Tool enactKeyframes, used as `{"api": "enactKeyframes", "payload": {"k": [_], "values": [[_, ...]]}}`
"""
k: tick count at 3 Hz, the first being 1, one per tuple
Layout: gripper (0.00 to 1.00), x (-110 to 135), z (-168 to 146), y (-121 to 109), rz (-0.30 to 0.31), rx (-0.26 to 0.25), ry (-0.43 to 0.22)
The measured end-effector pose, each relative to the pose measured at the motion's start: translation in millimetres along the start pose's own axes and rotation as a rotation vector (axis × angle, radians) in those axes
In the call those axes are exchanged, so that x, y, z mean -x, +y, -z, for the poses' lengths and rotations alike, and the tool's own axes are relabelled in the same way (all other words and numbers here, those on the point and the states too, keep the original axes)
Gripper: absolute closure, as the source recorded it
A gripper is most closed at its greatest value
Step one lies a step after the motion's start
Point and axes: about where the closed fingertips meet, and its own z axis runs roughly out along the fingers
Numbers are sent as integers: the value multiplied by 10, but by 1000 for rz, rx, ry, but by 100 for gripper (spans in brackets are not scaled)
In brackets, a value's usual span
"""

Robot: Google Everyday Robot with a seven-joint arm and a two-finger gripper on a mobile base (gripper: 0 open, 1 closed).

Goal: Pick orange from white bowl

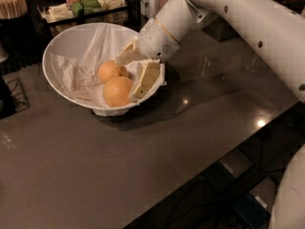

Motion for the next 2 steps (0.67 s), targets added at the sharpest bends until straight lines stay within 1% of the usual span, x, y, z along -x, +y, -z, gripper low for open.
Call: {"api": "enactKeyframes", "payload": {"k": [1,2], "values": [[28,1,-2,-1,0,0,0],[27,0,-5,-2,0,1,0]]}}
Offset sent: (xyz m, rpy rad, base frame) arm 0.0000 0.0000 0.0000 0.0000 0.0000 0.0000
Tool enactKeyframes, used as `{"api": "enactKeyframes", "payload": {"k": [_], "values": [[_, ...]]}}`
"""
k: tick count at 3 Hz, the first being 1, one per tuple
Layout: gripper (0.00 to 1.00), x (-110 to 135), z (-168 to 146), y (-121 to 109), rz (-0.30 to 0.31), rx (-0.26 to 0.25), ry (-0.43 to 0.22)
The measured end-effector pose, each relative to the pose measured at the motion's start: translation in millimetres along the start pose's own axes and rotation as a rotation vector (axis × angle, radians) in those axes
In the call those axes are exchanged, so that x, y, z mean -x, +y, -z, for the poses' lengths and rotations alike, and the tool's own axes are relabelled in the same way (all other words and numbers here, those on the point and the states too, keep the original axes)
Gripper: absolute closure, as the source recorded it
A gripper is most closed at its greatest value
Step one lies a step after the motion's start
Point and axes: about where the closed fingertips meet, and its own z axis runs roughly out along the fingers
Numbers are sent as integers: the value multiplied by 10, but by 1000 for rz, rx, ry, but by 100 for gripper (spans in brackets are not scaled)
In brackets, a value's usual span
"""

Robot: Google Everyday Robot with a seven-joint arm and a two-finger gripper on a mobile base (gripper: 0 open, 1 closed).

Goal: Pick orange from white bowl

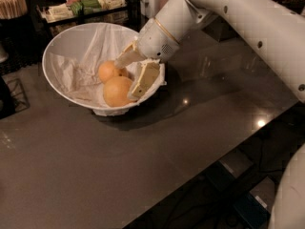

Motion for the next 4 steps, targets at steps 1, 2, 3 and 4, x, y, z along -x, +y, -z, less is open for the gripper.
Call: {"api": "enactKeyframes", "payload": {"k": [1,2,3,4], "values": [[29,-12,-71,-23,-4,14,-5],[32,-82,-227,-81,-21,46,-15],[37,-103,-255,-97,-29,54,-14],[39,-172,-318,-122,-52,70,-8]]}}
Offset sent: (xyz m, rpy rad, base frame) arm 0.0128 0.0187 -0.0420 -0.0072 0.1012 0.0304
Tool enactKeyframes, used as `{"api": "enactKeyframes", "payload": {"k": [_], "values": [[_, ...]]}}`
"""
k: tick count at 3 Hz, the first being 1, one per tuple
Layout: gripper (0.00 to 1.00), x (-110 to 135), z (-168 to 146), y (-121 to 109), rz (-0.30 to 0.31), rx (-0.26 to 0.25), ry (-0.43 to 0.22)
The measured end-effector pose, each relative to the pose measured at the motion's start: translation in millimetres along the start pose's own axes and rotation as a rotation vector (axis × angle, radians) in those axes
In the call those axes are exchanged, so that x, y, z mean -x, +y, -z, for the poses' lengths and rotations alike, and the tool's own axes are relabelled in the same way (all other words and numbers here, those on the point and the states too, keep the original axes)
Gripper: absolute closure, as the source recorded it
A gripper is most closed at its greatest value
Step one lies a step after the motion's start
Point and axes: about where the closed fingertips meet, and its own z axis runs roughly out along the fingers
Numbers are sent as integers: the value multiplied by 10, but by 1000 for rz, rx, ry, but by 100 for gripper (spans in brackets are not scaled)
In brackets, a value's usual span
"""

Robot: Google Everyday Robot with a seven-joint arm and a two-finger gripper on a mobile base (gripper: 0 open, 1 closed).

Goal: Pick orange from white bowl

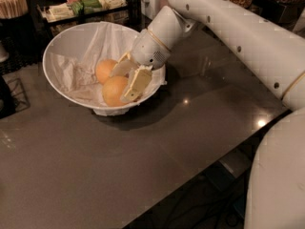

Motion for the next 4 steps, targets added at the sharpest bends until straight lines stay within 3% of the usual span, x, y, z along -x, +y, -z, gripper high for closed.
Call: {"api": "enactKeyframes", "payload": {"k": [2,3,4], "values": [[39,-13,-15,-13,-22,21,15],[44,-13,-16,-14,-22,21,15],[63,-13,-16,-14,-22,21,15]]}}
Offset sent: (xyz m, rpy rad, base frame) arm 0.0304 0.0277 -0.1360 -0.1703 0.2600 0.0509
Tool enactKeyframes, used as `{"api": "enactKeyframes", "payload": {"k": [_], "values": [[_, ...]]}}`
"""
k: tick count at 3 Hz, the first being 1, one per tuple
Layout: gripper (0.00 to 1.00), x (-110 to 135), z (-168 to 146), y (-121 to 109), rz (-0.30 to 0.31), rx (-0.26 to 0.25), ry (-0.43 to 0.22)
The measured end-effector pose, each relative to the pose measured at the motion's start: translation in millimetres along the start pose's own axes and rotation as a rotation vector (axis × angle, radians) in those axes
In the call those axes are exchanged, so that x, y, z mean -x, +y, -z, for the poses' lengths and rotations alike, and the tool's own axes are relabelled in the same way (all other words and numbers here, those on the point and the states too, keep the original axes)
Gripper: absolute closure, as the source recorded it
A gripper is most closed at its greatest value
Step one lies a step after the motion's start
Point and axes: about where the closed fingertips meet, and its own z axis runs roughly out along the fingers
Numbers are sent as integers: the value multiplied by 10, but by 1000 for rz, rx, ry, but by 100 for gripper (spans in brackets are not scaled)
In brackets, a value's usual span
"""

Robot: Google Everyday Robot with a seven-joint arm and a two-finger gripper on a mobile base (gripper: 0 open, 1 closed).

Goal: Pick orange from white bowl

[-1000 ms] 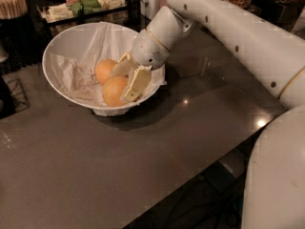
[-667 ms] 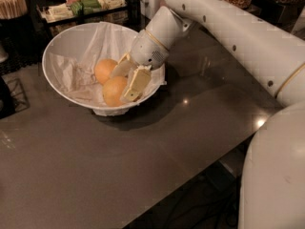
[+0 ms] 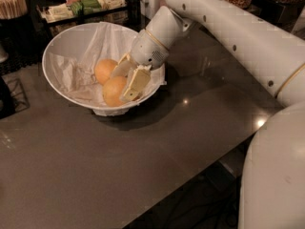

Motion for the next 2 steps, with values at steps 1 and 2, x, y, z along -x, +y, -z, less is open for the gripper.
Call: {"api": "enactKeyframes", "payload": {"k": [1,2], "values": [[86,0,0,0,0,0,0],[100,0,0,0,0,0,0]]}}
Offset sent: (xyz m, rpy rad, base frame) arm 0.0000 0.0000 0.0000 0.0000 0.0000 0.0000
